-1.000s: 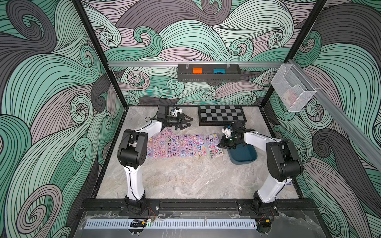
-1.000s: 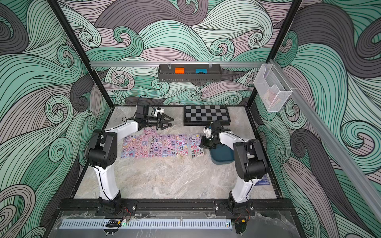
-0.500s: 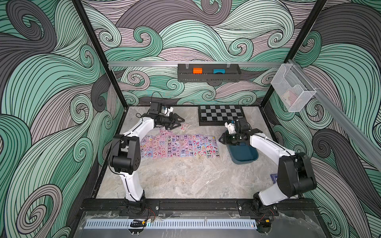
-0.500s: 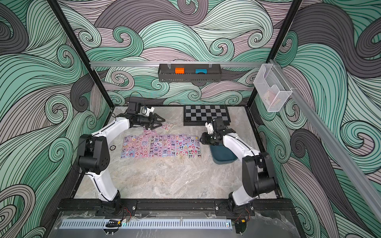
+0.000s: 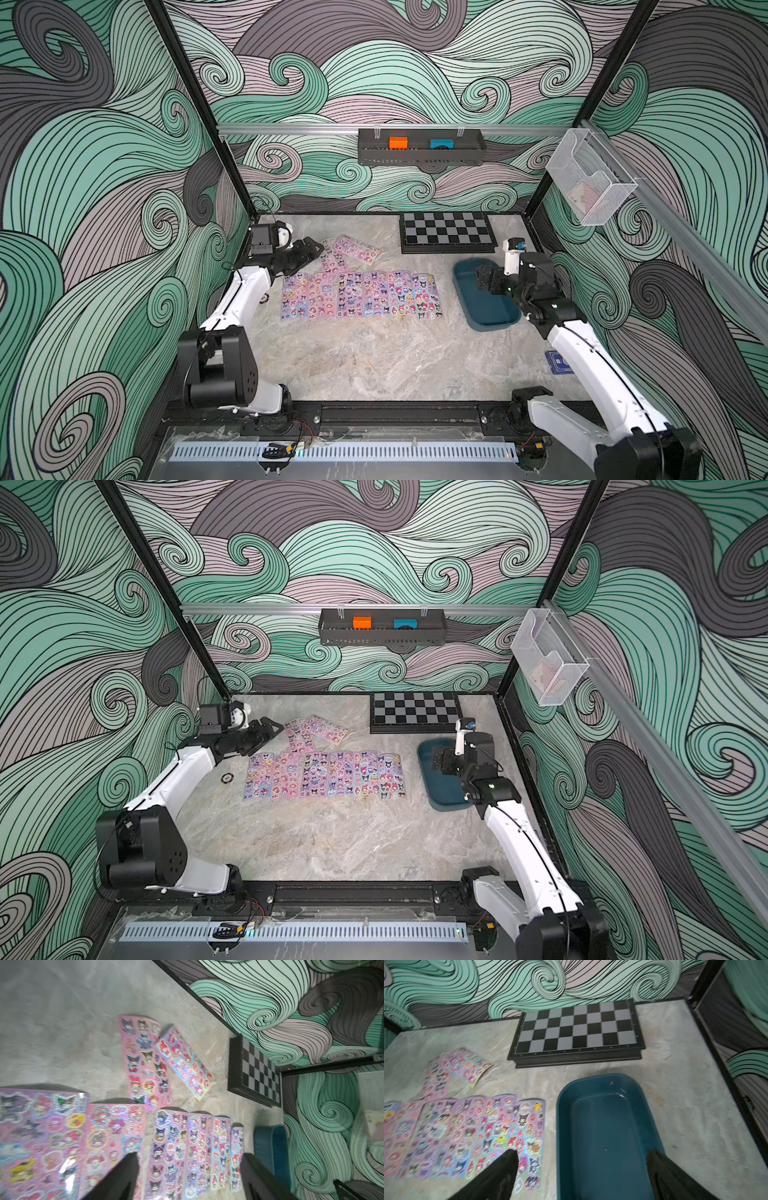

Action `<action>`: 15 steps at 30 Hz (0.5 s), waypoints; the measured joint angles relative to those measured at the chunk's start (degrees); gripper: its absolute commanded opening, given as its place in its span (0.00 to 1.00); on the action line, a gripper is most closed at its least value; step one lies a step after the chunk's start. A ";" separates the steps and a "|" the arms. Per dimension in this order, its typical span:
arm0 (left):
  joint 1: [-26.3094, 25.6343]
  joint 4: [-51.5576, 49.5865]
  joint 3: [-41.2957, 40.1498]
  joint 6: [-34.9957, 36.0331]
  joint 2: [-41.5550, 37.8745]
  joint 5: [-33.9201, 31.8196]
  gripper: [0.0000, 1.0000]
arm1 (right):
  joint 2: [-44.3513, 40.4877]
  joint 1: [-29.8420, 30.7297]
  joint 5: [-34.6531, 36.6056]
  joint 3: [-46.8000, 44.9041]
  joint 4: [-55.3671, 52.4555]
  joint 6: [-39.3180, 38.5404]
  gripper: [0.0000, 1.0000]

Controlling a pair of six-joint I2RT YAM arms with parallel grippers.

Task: Take the stickers out of the storage box
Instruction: Reset both arms

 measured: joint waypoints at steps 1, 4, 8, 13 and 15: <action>0.22 0.28 -1.31 0.48 -1.40 -2.10 0.98 | -1.25 -0.26 1.70 -2.36 2.05 0.20 0.99; 0.35 1.90 -4.90 0.83 -4.81 -10.25 0.99 | -4.76 -0.83 6.51 -12.44 13.57 0.48 0.99; 0.35 6.43 -9.11 2.29 -4.90 -18.08 0.99 | -2.12 -2.64 7.85 -30.53 40.74 -2.80 0.99; 0.44 17.25 -17.46 6.54 -2.93 -21.77 0.99 | 13.55 -4.52 8.85 -35.08 59.58 -5.88 0.99; 0.46 22.29 -21.73 8.81 -2.69 -21.84 0.99 | 17.66 -4.52 8.44 -33.97 65.88 -6.16 0.99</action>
